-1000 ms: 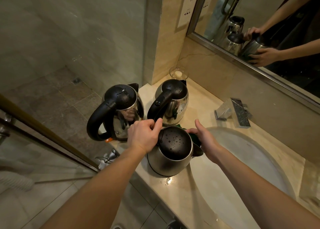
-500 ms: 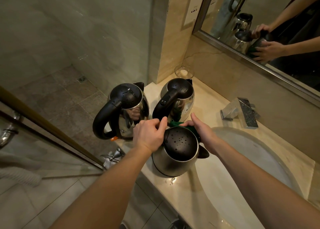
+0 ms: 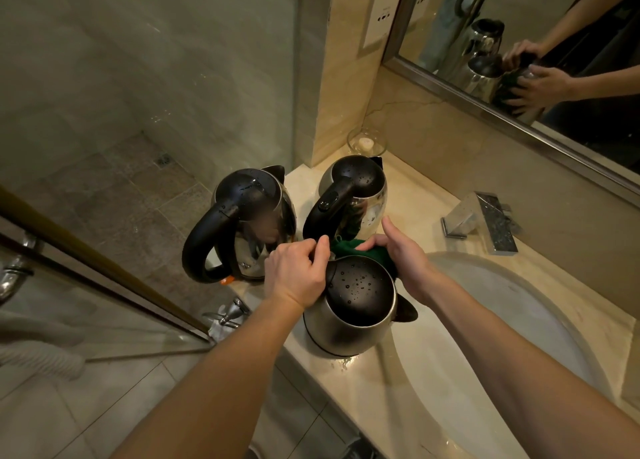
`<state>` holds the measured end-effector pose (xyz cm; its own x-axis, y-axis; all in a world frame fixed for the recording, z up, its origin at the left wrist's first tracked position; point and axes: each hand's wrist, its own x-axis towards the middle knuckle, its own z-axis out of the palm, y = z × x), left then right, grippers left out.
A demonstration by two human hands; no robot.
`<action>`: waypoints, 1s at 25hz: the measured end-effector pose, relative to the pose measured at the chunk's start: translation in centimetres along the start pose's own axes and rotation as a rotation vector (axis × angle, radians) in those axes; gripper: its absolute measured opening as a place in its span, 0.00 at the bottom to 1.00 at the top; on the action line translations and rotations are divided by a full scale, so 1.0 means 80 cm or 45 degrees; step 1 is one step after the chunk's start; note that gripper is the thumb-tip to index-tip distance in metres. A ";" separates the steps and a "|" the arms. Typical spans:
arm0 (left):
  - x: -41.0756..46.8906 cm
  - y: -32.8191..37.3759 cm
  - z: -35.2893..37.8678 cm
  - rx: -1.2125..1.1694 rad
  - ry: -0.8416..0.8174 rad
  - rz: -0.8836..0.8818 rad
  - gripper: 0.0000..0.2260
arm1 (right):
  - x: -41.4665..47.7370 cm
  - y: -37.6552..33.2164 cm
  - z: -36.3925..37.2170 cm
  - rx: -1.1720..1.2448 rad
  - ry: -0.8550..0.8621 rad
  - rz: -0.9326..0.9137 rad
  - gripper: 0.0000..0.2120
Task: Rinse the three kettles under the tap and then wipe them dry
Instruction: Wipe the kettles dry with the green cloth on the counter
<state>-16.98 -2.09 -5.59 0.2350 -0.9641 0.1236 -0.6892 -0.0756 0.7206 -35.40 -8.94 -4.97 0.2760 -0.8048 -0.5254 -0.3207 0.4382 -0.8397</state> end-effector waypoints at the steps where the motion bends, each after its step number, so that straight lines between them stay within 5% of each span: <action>1: 0.000 0.000 0.000 0.000 0.001 -0.001 0.21 | 0.004 -0.002 0.002 -0.012 -0.012 -0.001 0.36; 12: 0.002 -0.002 0.001 0.016 -0.053 -0.048 0.22 | 0.030 -0.001 0.011 -0.211 -0.273 0.130 0.37; 25: 0.003 0.007 -0.005 0.104 -0.155 -0.089 0.23 | -0.073 -0.025 0.015 -0.282 -0.014 -0.194 0.25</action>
<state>-17.01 -2.26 -4.86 0.2031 -0.9791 -0.0121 -0.7287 -0.1594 0.6660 -35.24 -4.64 -0.36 0.3456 -0.8499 -0.3979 -0.4650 0.2131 -0.8592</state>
